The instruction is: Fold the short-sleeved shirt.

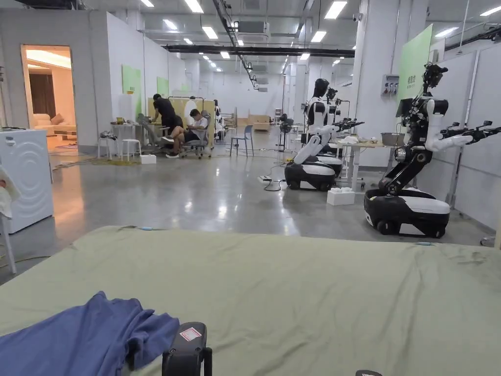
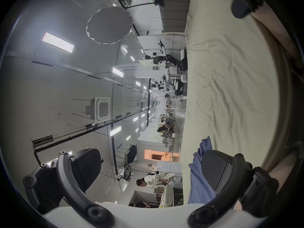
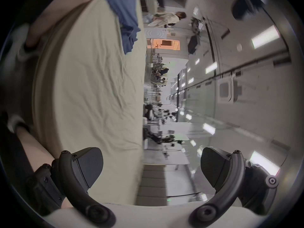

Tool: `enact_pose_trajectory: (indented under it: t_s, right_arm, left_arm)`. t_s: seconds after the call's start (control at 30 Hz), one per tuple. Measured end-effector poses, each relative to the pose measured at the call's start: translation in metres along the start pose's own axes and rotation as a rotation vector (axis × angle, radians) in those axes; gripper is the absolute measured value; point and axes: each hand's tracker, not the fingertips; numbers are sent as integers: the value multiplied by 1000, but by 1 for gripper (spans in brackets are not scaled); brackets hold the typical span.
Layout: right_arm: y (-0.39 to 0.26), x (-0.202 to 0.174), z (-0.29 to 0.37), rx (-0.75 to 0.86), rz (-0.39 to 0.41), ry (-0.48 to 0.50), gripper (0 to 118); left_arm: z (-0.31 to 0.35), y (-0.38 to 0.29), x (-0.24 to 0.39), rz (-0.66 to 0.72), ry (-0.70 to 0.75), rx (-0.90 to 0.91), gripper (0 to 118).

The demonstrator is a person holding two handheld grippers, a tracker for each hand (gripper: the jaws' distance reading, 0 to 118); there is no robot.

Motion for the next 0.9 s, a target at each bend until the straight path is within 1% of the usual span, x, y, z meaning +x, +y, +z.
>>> enact_pose_trajectory:
  t_s: [0.03, 0.07, 0.1, 0.13, 0.17, 0.2, 0.23, 0.27, 0.3, 0.33, 0.37, 0.4, 0.43, 0.5, 0.53, 0.57, 0.6, 0.63, 0.7, 0.73, 0.8, 0.9]
  right_arm:
    - [0, 2, 0, -10, -25, -20, 118]
    - [-1, 7, -2, -8, -55, -59, 118]
    - [-6, 10, -8, -6, -117, -87, 118]
    - [-9, 20, -11, -11, -240, -97, 118]
    - [-14, 32, -13, -6, -413, -80, 118]
    - [-20, 43, -14, -5, -577, -75, 118]
    - [-27, 61, -9, -7, -788, -79, 118]
    - [-39, 75, -6, 1, -1024, -69, 118]
    - [-52, 86, -4, 18, -1246, -32, 118]
    - [-68, 95, -3, 47, -1499, 26, 118]
    - [-80, 89, -9, 80, -1684, 89, 118]
    - [-91, 89, -11, 87, -1831, 138, 118]
    - [-93, 87, -11, 54, -1850, 129, 118]
    - [-80, 83, -10, -4, -1624, 36, 118]
    - [-74, 80, -10, -14, -1499, 12, 118]
    - [-71, 78, -9, -8, -1440, 13, 118]
    - [-70, 77, -7, 7, -1436, 25, 118]
    - [-66, 76, -5, 16, -1473, 38, 118]
    - [-66, 77, -5, 47, -1561, 89, 118]
    - [-65, 77, -6, 46, -1587, 104, 118]
    - [-61, 79, -4, 42, -1562, 94, 118]
    - [-57, 79, -2, 36, -1507, 60, 118]
  left_arm:
    - [-1, 0, -4, 75, 22, -17, 118]
    - [-9, -9, -7, 179, 15, -31, 118]
    - [-14, -12, -15, 306, 12, -49, 118]
    - [-18, -20, -27, 514, 40, -80, 118]
    - [-21, -29, -40, 704, 47, -118, 118]
    - [-16, -34, -58, 883, 21, -164, 118]
    - [-15, -47, -72, 1134, -21, -202, 118]
    - [-14, -65, -82, 1379, -61, -215, 118]
    - [-14, -81, -87, 1587, -103, -218, 118]
    - [-22, -105, -71, 1797, -149, -215, 118]
    - [-24, -119, -68, 1956, -189, -208, 118]
    - [-27, -129, -65, 2070, -228, -229, 118]
    - [-28, -135, -63, 2061, -226, -222, 118]
    - [-23, -121, -63, 1867, -170, -215, 118]
    - [-21, -115, -64, 1730, -135, -219, 118]
    - [-19, -108, -63, 1619, -114, -196, 118]
    - [-15, -95, -62, 1542, -110, -169, 118]
    - [-12, -89, -62, 1492, -106, -142, 118]
    - [-9, -81, -61, 1456, -97, -111, 118]
    - [-7, -76, -64, 1452, -113, -102, 118]
    - [-6, -74, -66, 1448, -139, -75, 118]
    - [-4, -75, -69, 1469, -135, -79, 118]
